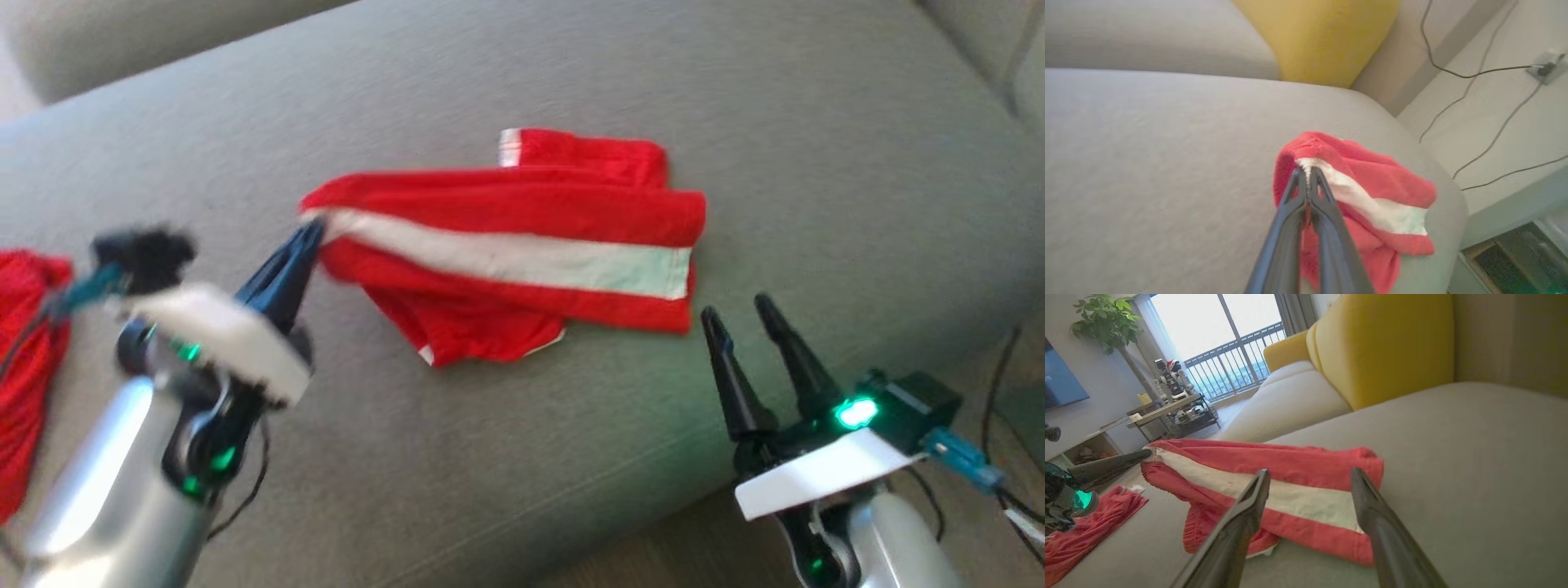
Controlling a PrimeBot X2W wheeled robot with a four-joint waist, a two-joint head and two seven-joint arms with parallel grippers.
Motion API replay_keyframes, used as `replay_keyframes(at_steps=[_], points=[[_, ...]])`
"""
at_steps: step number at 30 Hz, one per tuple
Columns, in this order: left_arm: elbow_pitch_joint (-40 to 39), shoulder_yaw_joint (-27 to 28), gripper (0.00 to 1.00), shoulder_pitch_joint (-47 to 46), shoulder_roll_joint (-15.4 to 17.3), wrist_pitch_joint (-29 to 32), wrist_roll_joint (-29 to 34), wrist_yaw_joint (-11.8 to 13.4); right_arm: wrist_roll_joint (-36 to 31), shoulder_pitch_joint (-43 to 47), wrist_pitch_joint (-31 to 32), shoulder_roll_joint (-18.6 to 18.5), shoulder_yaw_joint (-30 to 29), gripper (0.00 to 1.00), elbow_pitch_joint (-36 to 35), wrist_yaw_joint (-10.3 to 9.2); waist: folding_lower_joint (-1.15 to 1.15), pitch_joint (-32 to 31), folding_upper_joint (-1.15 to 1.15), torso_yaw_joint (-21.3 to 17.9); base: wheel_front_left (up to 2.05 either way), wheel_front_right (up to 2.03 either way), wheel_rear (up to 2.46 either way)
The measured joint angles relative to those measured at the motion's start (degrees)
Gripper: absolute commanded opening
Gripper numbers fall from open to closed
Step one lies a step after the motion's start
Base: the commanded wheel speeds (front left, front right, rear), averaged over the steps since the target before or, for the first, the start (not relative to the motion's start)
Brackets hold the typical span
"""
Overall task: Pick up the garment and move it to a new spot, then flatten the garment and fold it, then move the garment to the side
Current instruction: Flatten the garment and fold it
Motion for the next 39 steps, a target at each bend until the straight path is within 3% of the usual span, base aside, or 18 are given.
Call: replay_keyframes(at_steps=[6,11,20,31,33,34,35,37,39], points=[[3.69,2.21,0.0,6.51,0.41,-9.59,1.78,0.38,3.47,-3.86,0.0,0.08,0.21,1.0,10.63,0.0,0.0,2.05,0.0,4.3,0.0,0.0,0.0],[6.17,3.1,0.0,6.75,-0.96,-13.08,1.6,0.03,4.24,-10.04,0.01,0.04,2.65,1.0,17.13,0.0,0.0,3.47,0.0,6.71,0.0,0.0,0.0],[8.06,2.65,0.0,5.63,-2.03,-14.67,2.14,-0.63,7.03,-20.45,0.01,-0.12,5.14,1.0,28.73,0.0,0.01,6.27,0.0,8.26,0.0,0.0,0.0],[9.85,0.9,0.0,2.69,-3.47,-15.21,2.8,-1.67,8.11,-29.42,0.01,-0.27,8.84,1.0,36.54,0.0,0.01,8.75,0.0,10.08,0.0,0.0,0.0],[10.14,0.71,0.0,2.43,-3.64,-15.24,2.89,-1.68,8.11,-29.42,0.01,-0.29,8.82,0.92,37.04,0.0,0.01,8.91,0.0,10.3,0.0,0.0,0.0],[10.31,0.64,0.0,2.42,-3.69,-15.45,3.14,-1.68,8.11,-29.43,0.01,-0.29,8.81,0.71,37.05,0.0,0.0,8.95,0.0,10.36,0.0,0.0,0.0],[10.38,0.56,0.0,2.42,-3.71,-15.64,3.23,-1.68,8.11,-29.43,0.01,-0.29,8.75,0.61,37.06,0.0,0.0,8.97,0.0,10.4,0.0,0.0,0.0],[10.69,0.4,0.0,2.35,-3.77,-15.64,3.23,-1.71,8.11,-29.43,0.01,-0.29,8.31,0.47,37.08,0.0,0.0,8.9,0.0,10.48,0.0,0.0,0.0],[10.99,0.36,0.0,2.32,-3.79,-15.72,3.23,-2.13,7.93,-29.43,0.01,-0.3,8.21,0.42,37.07,0.0,0.0,8.76,0.0,10.48,0.0,0.0,0.0]])
